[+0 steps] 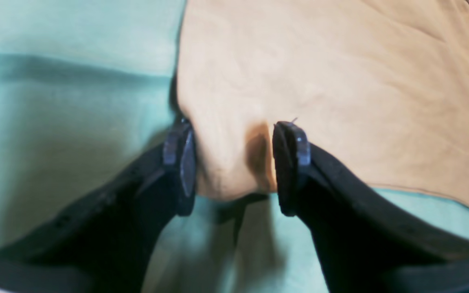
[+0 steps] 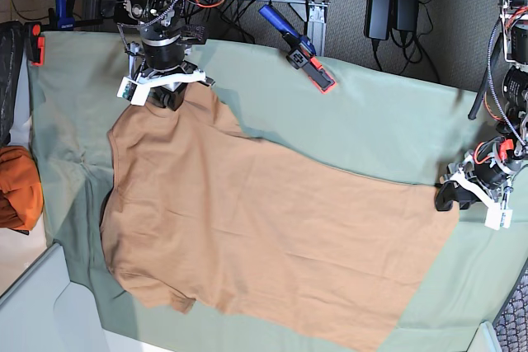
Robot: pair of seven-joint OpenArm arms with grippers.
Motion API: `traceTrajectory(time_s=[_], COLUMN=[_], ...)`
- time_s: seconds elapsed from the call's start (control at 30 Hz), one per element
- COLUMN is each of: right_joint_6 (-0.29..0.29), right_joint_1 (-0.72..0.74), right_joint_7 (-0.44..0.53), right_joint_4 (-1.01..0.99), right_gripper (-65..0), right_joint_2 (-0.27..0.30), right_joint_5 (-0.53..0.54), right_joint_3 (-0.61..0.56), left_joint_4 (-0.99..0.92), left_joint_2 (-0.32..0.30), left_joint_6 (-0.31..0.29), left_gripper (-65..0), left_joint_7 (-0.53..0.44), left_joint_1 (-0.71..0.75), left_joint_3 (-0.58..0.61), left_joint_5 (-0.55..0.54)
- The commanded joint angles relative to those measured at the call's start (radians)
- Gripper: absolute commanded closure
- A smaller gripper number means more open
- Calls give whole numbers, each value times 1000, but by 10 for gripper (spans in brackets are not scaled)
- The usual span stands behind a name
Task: Fold the T-shirt properly
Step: 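Grasp the shirt's hem corner with the left gripper, then lift both held edges and fold the shirt lengthwise over itself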
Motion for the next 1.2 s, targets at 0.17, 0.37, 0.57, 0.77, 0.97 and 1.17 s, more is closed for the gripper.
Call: traceTrajectory(time_s=[0.17, 0.37, 0.57, 0.77, 0.97, 1.17], right_joint_6=[41, 93, 113, 182, 219, 232], right_joint_1=[-8, -8, -17, -76, -113, -95], right_joint_7=[-25, -30, -95, -112, -138, -142], right_joint_4=[6, 6, 6, 15, 61, 137], right_gripper=[0, 0, 0, 0, 0, 0], right_joint_2=[4, 54, 102, 128, 128, 130], right_joint_5=[-6, -6, 38, 138, 225, 260], right_joint_3=[0, 5, 35, 78, 138, 175], left_joint_4=[6, 6, 7, 8, 19, 20], left_joint_2=[-3, -12, -48, -81, -97, -97], left_joint_6=[0, -235, -237, -237, -237, -237], left_gripper=[0, 0, 0, 0, 0, 0], left_joint_7=[5, 13, 89, 174, 243, 259], left_joint_1=[-8, -8, -5, 18, 36, 24], left_joint_3=[3, 3, 3, -8, -61, -60], left_joint_5=[6, -25, -142, -282, -430, -488])
